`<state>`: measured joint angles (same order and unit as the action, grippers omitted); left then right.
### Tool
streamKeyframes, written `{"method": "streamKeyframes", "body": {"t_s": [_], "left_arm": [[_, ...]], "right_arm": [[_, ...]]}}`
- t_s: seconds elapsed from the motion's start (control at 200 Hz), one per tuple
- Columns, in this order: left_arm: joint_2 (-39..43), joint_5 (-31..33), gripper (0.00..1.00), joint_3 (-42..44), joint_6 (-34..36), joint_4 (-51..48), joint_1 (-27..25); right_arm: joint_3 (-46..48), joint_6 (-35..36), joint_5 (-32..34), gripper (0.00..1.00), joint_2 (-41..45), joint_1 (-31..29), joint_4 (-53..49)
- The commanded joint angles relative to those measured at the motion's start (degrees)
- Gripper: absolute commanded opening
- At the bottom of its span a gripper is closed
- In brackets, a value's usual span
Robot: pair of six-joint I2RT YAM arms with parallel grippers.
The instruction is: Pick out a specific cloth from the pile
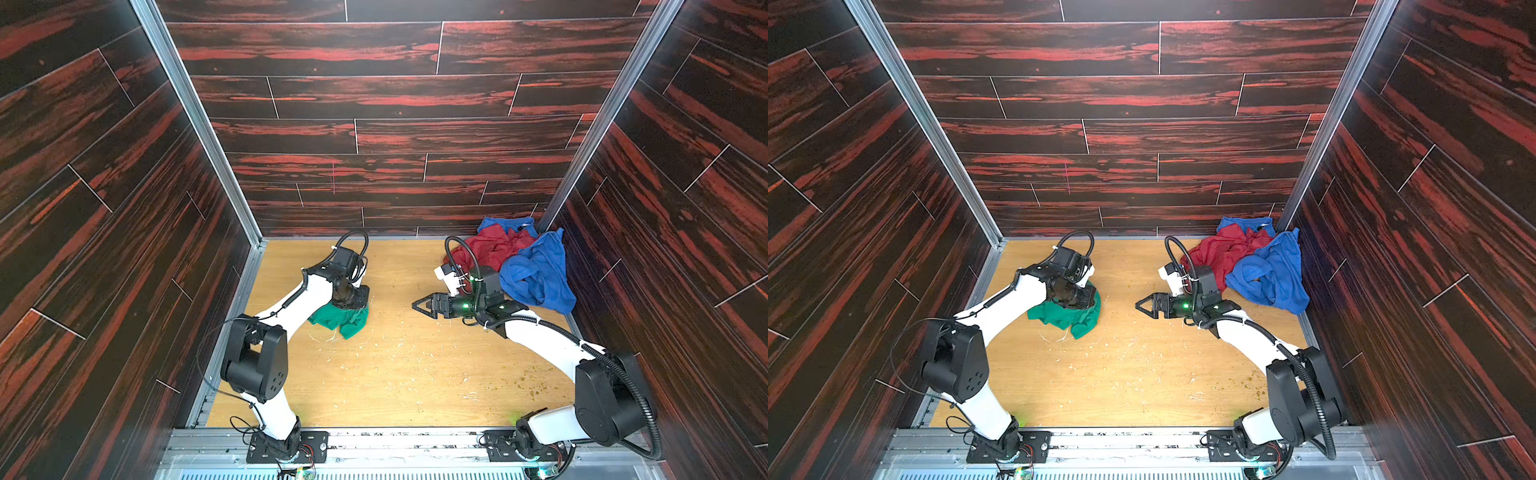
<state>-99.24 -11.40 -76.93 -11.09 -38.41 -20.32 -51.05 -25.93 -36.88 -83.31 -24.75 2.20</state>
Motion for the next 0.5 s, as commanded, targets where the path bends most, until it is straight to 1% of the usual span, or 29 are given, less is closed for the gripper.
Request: {"method": "streamKeyframes", "body": {"t_s": [0.0, 0.04, 0.07, 0.08, 0.085, 0.095, 0.13, 0.155, 0.185, 0.225, 0.271, 0.311, 0.346, 0.406, 0.496], "left_arm": [[4.41, 5.54, 0.34, 0.06, 3.45, -2.14, 0.19], [5.52, 7.29, 0.50, 0.02, 4.54, -2.74, 0.19], [6.21, 8.75, 0.60, -0.15, 5.31, -3.51, 0.15], [6.44, 9.48, 0.65, -0.22, 5.60, -3.75, 0.13], [6.57, 9.74, 0.69, -0.23, 5.71, -3.94, 0.16], [6.81, 10.39, 0.74, -0.24, 5.90, -4.23, 0.18], [7.41, 13.03, 0.89, -0.16, 6.25, -5.00, 0.23], [7.87, 15.88, 0.98, 0.00, 5.99, -5.59, 0.22], [8.18, 19.42, 0.99, 0.09, 5.16, -6.24, 0.24], [8.38, 22.52, 0.99, 0.48, 4.81, -6.83, 0.50], [8.26, 24.67, 0.99, 0.93, 4.70, -7.15, 1.25], [7.74, 24.99, 0.99, 0.99, 3.75, -7.73, 2.40], [7.23, 23.51, 0.99, 0.82, 2.69, -8.08, 3.63], [6.32, 18.47, 0.99, 0.83, 1.91, -7.50, 5.26], [5.82, 11.15, 0.99, 1.21, 2.32, -4.37, 5.12]], "right_arm": [[0.61, 1.22, -0.69, 0.99, -0.80, -0.23, -0.83], [0.64, 1.18, -0.68, 0.99, -0.89, -0.22, -0.79], [0.64, 1.15, -0.69, 0.99, -1.10, -0.25, -0.74], [0.57, 1.15, -0.72, 0.99, -1.19, -0.26, -0.69], [0.54, 1.15, -0.73, 0.99, -1.21, -0.24, -0.65], [0.52, 1.15, -0.82, 0.99, -1.28, -0.21, -0.65], [0.47, 1.00, -1.01, 0.99, -1.54, -0.21, -0.43], [0.39, 0.97, -1.09, 0.99, -1.70, -0.22, -0.24], [0.36, 0.78, -1.23, 0.99, -1.85, -0.28, -0.09], [0.26, 0.63, -1.48, 0.99, -1.97, -0.21, 0.23], [0.18, 0.49, -1.56, 0.99, -2.03, -0.21, 0.39], [0.08, 0.57, -1.63, 0.99, -2.03, -0.21, 0.35], [0.02, 0.58, -1.66, 0.99, -2.03, -0.21, 0.30], [-0.05, 0.82, -1.61, 0.99, -1.95, -0.26, -0.03], [-0.01, 1.12, -1.49, 0.99, -1.73, -0.21, -0.51]]}}
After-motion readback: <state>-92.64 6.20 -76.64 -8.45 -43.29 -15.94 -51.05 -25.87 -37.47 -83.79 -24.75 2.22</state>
